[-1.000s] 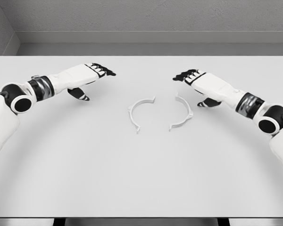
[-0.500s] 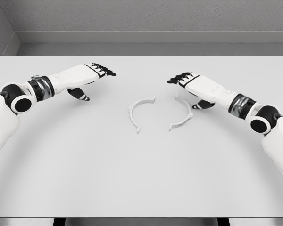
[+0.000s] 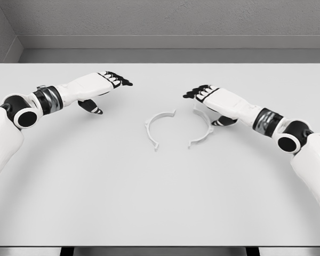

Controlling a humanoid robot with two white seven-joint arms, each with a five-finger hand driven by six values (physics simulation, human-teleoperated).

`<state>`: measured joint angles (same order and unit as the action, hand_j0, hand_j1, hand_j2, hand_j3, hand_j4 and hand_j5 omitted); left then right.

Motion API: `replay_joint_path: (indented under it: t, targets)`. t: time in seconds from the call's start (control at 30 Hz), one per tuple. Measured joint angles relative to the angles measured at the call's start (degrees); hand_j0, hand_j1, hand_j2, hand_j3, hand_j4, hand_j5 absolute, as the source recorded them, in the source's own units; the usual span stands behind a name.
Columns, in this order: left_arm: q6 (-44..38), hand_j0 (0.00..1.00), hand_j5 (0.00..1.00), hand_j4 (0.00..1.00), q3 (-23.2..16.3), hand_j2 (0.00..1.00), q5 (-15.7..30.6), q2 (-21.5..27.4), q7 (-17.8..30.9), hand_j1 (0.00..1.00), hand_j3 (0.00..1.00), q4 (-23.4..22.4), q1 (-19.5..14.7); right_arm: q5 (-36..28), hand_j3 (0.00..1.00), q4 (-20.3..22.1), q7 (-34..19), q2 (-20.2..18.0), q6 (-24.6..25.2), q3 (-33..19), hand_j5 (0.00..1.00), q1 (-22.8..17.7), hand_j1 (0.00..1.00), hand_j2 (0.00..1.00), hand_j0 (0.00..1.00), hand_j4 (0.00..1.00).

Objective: Assemble PVC drainage pipe clamps

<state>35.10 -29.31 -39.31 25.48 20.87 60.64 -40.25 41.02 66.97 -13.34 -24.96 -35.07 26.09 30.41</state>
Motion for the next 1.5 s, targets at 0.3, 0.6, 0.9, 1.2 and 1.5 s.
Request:
replay_joint_path:
  t: [0.3,0.6,0.9,1.2,1.5]
  targets:
    - [0.00,1.00,1.00,1.00,-0.02,1.00,0.00,-0.03,0.00,1.00,1.00,0.06,0.00,-0.11,1.00,1.40,-0.06,0.24,0.01,1.40,1.00,0.17,1.00,1.00,1.00,1.00]
    - [0.00,1.00,1.00,1.00,-0.10,1.00,-0.01,-0.35,0.00,1.00,1.00,0.20,-0.09,-0.03,1.00,3.58,-0.13,0.38,0.00,2.39,1.00,0.17,1.00,1.00,1.00,1.00]
    - [0.00,1.00,1.00,1.00,-0.11,1.00,-0.08,-1.17,0.03,1.00,1.00,0.12,-0.18,-0.06,1.00,3.62,-0.13,0.39,0.00,2.52,1.00,1.05,1.00,1.00,1.00,1.00]
    - [0.00,1.00,1.00,1.00,-1.20,1.00,-0.37,-3.48,0.15,1.00,1.00,0.10,-0.09,0.35,1.00,-4.00,0.04,3.10,0.01,2.56,1.00,6.24,1.00,1.00,1.00,1.00]
    - [0.00,1.00,1.00,1.00,-4.27,1.00,-0.82,-6.99,0.26,1.00,1.00,-0.39,-0.09,1.71,1.00,-8.71,0.11,5.97,0.00,2.52,1.00,6.94,1.00,1.00,1.00,1.00]
